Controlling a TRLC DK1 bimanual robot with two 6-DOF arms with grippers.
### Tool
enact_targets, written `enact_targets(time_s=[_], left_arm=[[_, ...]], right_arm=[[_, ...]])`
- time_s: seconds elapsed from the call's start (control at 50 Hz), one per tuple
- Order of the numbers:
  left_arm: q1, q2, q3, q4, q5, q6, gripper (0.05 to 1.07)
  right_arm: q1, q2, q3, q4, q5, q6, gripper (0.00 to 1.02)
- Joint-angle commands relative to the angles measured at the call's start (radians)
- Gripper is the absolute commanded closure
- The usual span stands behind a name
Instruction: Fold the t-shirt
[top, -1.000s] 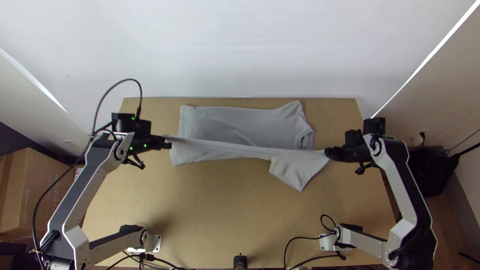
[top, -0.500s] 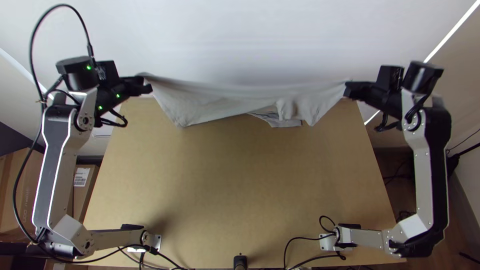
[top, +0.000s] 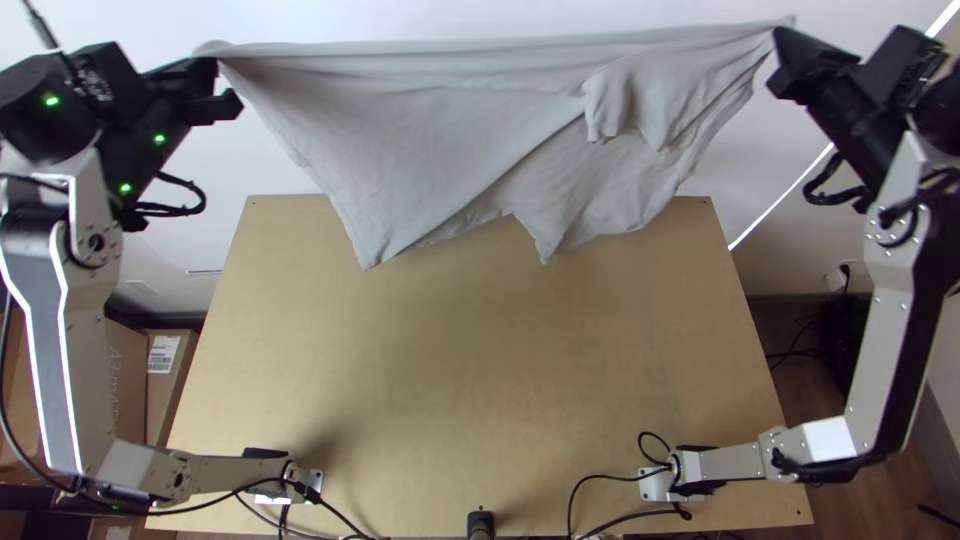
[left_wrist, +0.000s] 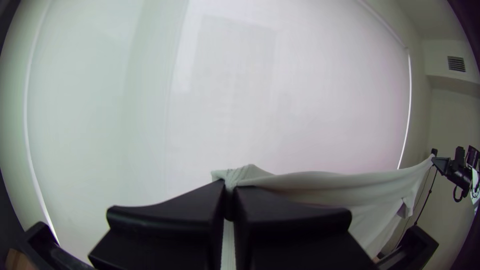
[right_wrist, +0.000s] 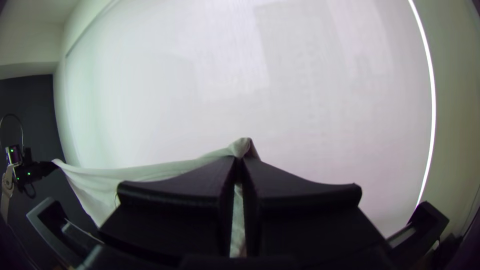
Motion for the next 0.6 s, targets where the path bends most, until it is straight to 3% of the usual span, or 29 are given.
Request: enact_targets(time_s=[0.0,0.2,0.36,0.58], left_arm=[[0.019,-0.11,0.039,0.048,-0.033,-0.01,1.05],[0.019,-0.292,0.001,0.059,-0.041,-0.021,1.05],[0.02,-0.435,-0.007,0.032,-0.038,-0.038,1.05],[0.022,-0.561,-0.136,-0.006,-0.015,-0.073,1.05]], right_arm=[[-0.019,-0.133,0.03,0.07,0.02,0.073,1.0],[-0.012,-0.359,-0.068,0.078,0.016,0.093,1.0],[0.061,-0.543,-0.167,0.069,0.016,0.098,1.0],[0.073,-0.636,-0.232,0.018,0.006,0.145,1.0]])
